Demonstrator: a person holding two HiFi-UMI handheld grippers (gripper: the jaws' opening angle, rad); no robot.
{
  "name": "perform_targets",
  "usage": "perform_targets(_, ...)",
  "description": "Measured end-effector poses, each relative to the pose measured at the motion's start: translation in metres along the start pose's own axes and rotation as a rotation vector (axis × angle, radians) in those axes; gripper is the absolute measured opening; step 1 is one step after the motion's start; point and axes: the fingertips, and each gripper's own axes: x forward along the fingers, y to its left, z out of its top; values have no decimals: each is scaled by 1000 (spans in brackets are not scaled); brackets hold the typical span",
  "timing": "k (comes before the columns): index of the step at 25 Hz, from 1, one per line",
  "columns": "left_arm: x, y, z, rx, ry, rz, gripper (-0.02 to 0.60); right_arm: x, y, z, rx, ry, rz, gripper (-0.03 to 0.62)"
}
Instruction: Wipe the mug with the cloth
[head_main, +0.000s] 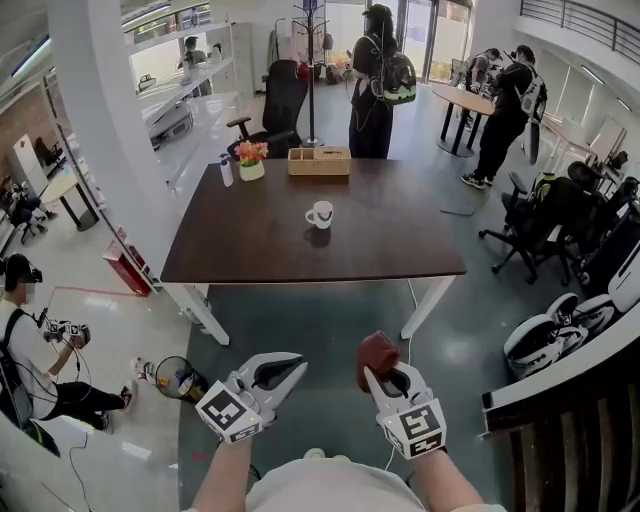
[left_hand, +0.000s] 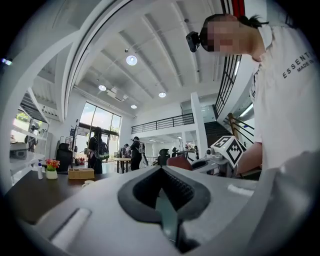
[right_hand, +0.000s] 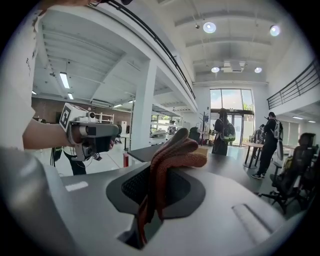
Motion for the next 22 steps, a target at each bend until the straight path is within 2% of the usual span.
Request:
perform_targets(5,-4,0,-2,-9,-4,2,0,-1,0,-2,45,-3,-11,78)
perform_targets(13,-22,13,-7,-24,-7,7,0,9,10,-3,51,17,-28,78)
perform_targets(22,-52,47,-22,-39,29,11,0,43,26,2,46,22,-39,78)
